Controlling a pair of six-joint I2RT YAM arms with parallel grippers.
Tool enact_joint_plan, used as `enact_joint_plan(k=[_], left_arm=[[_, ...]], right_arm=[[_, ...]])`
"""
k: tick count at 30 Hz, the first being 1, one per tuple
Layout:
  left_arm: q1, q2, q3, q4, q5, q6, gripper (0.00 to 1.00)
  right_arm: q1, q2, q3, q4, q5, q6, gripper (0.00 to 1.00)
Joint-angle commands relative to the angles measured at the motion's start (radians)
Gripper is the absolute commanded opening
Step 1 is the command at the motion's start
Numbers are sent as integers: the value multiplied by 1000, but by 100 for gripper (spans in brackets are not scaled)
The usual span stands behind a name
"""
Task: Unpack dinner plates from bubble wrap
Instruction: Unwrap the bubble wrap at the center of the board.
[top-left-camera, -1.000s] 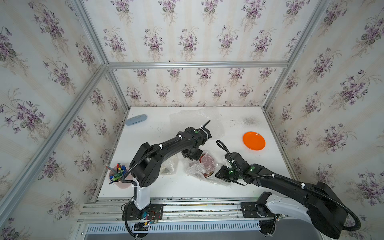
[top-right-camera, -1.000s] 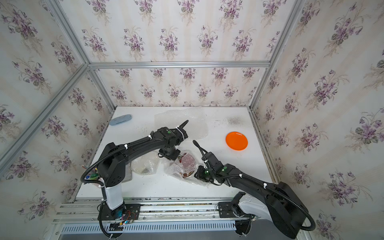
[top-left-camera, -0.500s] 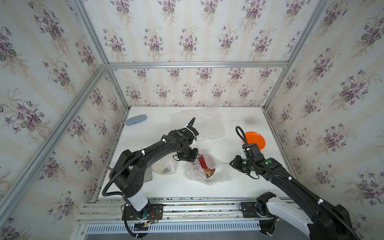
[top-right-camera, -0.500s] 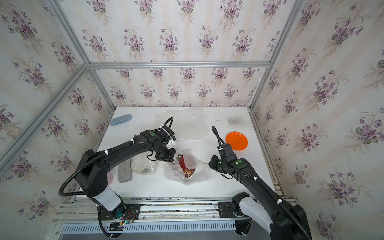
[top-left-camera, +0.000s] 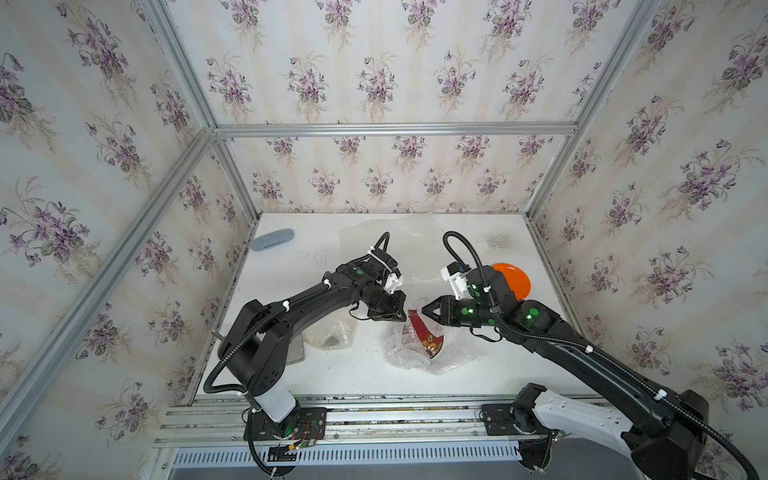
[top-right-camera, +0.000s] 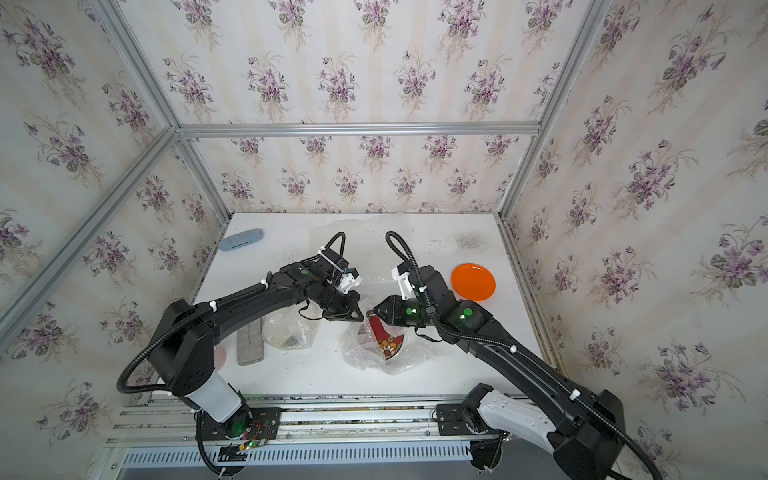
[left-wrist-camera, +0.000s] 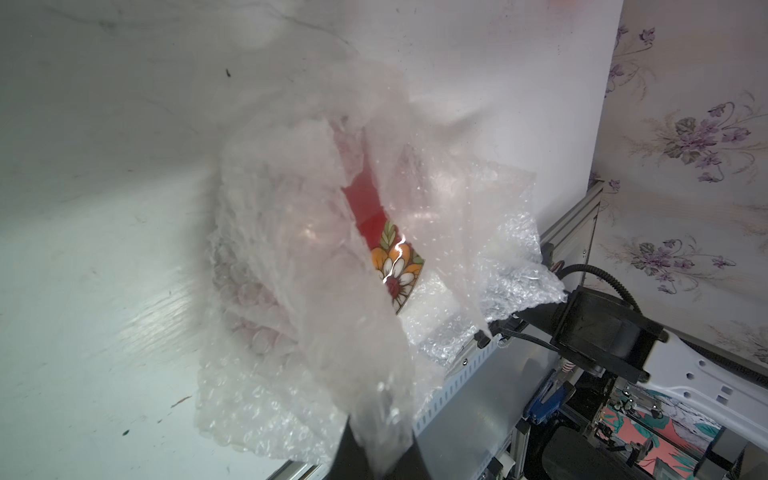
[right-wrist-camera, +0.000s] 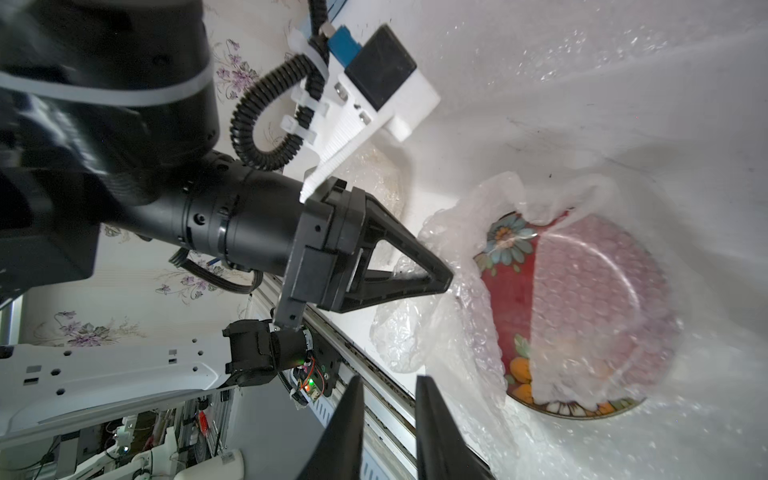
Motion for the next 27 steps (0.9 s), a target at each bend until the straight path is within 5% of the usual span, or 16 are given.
enact_joint_plan(k=[1,6,8,11,17,21,27], left_arm=[[15,-16,-42,16,0,-2,5],[71,-62,-142,7,-48,2,8],[107,-68,-169,-2,-64,22,24],[144,-58,-176,-36,-90,66,28],[157,-4,-32,-231,-245,202,64],[157,-80,34,-309,-285,210,78],[158,-233,101,-418,-336,194,87]], right_arm=[[9,16,-17,43,7,34,25],[23,28,-60,87,-26,60,24],[31,40,-59,86,-24,59,24],[31,54,-45,88,-26,62,24],[32,120,-20,51,-31,-20,23],[54,115,9,-3,28,-18,23],[147,42,-24,-23,150,182,23]])
